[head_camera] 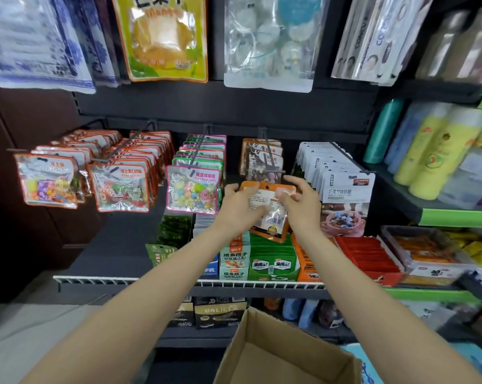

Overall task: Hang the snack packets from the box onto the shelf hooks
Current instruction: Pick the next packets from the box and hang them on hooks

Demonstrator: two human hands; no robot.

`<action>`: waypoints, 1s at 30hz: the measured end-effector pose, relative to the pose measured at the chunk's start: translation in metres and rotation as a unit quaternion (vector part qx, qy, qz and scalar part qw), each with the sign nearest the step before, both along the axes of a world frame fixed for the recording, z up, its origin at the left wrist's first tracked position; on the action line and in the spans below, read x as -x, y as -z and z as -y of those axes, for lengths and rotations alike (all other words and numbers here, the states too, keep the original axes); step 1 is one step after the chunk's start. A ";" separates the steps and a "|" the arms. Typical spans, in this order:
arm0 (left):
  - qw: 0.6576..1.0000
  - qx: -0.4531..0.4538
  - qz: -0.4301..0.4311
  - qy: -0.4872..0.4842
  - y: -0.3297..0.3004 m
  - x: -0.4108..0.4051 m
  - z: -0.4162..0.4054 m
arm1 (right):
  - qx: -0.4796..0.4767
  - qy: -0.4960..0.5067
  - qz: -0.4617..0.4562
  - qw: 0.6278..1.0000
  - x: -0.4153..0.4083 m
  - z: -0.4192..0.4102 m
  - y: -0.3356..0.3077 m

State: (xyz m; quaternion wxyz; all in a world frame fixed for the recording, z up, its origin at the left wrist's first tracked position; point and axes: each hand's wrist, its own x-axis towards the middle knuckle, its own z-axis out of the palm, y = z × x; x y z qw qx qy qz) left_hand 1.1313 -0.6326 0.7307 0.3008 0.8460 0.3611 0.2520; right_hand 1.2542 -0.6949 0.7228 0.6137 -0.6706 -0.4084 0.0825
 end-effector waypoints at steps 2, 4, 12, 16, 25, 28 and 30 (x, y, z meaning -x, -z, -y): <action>0.998 0.024 -0.046 0.035 0.001 -0.003 0.004 | 0.001 0.003 0.002 1.000 0.005 0.000 0.001; 0.996 0.039 -0.039 0.069 0.004 -0.006 0.007 | -0.001 -0.024 -0.009 1.000 0.007 0.003 0.002; 0.964 0.166 0.177 0.109 0.009 -0.001 0.007 | 0.061 -0.125 -0.011 0.990 -0.006 0.007 0.015; 0.938 0.218 0.249 0.103 0.015 -0.005 0.006 | 0.035 -0.134 -0.067 0.988 -0.008 0.009 0.016; 0.981 -0.025 0.190 -0.024 0.027 -0.010 -0.006 | 0.011 -0.050 0.053 0.997 -0.016 0.000 0.020; 0.985 -0.032 0.162 -0.044 0.031 -0.011 -0.011 | 0.020 -0.039 0.070 0.997 -0.018 -0.005 0.022; 0.987 -0.040 0.147 -0.050 0.031 -0.013 -0.013 | 0.021 -0.033 0.070 0.997 -0.019 -0.009 0.023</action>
